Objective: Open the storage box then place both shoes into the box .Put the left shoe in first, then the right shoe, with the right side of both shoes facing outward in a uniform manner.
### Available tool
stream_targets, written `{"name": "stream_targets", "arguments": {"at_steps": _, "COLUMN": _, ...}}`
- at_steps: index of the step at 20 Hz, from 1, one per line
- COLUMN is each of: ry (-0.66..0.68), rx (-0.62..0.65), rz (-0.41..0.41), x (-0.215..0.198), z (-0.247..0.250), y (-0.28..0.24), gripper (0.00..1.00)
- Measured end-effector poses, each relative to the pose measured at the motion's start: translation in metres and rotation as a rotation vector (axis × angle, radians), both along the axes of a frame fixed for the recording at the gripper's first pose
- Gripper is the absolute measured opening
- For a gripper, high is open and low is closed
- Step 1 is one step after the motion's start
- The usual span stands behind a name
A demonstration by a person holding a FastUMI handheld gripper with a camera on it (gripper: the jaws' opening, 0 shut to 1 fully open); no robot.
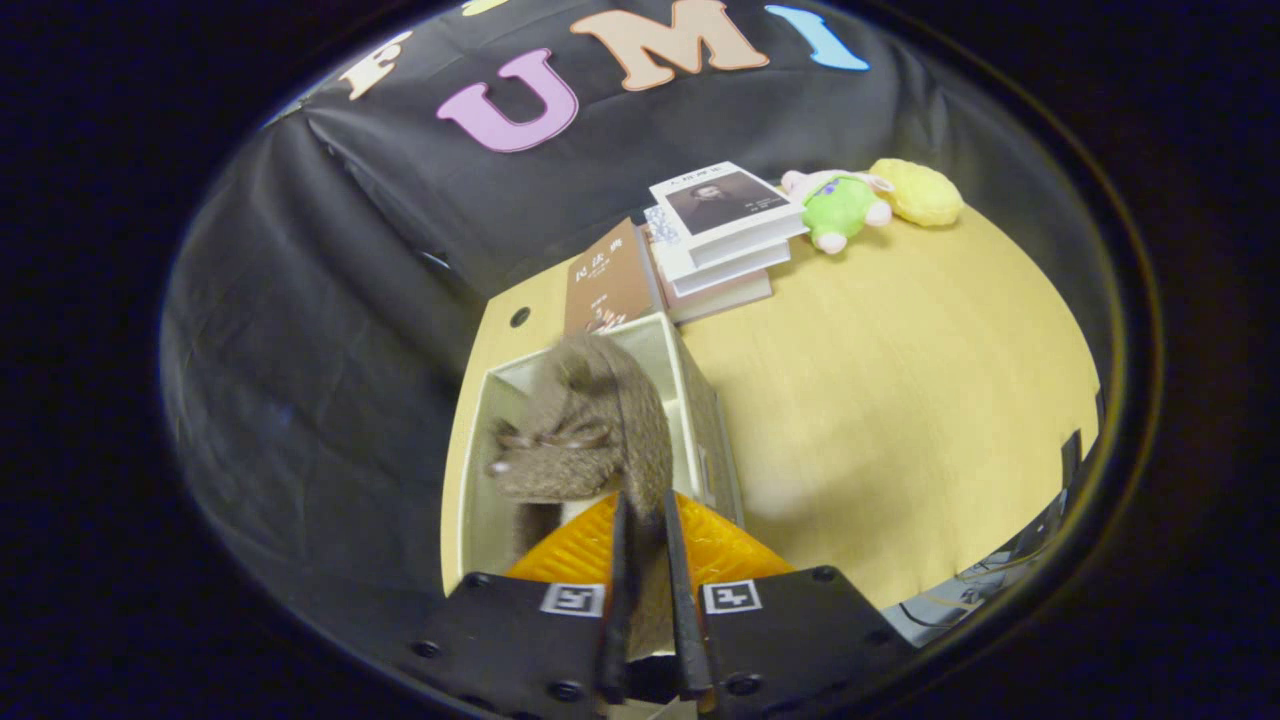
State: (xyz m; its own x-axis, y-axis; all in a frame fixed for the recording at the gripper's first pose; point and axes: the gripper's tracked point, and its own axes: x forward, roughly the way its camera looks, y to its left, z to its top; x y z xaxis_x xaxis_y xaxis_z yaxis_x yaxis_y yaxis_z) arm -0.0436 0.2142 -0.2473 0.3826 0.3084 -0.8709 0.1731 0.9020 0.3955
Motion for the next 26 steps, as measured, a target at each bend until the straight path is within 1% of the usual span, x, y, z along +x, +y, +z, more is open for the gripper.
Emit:
{"name": "stream_targets", "arguments": {"at_steps": 2, "ry": -0.03, "rx": -0.015, "rz": 0.01, "x": 0.005, "z": 0.003, "y": -0.005, "gripper": 0.49}}
{"name": "stream_targets", "arguments": {"at_steps": 4, "ry": -0.057, "rx": -0.048, "rz": 0.043, "x": 0.004, "z": 0.006, "y": -0.011, "gripper": 0.75}}
{"name": "stream_targets", "arguments": {"at_steps": 6, "ry": -0.087, "rx": -0.034, "rz": 0.065, "x": 0.005, "z": 0.012, "y": -0.008, "gripper": 1.0}}
{"name": "stream_targets", "arguments": {"at_steps": 10, "ry": -0.199, "rx": 0.022, "rz": 0.086, "x": 0.016, "z": 0.042, "y": -0.011, "gripper": 1.0}}
{"name": "stream_targets", "arguments": {"at_steps": 13, "ry": -0.334, "rx": -0.017, "rz": 0.119, "x": 0.028, "z": 0.067, "y": -0.034, "gripper": 1.0}}
{"name": "stream_targets", "arguments": {"at_steps": 17, "ry": -0.508, "rx": -0.092, "rz": 0.134, "x": 0.037, "z": 0.105, "y": -0.072, "gripper": 1.0}}
{"name": "stream_targets", "arguments": {"at_steps": 20, "ry": -0.624, "rx": -0.126, "rz": 0.11, "x": 0.041, "z": 0.135, "y": -0.106, "gripper": 1.0}}
{"name": "stream_targets", "arguments": {"at_steps": 23, "ry": -0.753, "rx": -0.195, "rz": 0.066, "x": 0.044, "z": 0.157, "y": -0.147, "gripper": 1.0}}
{"name": "stream_targets", "arguments": {"at_steps": 26, "ry": -0.809, "rx": -0.272, "rz": 0.025, "x": 0.039, "z": 0.164, "y": -0.188, "gripper": 1.0}}
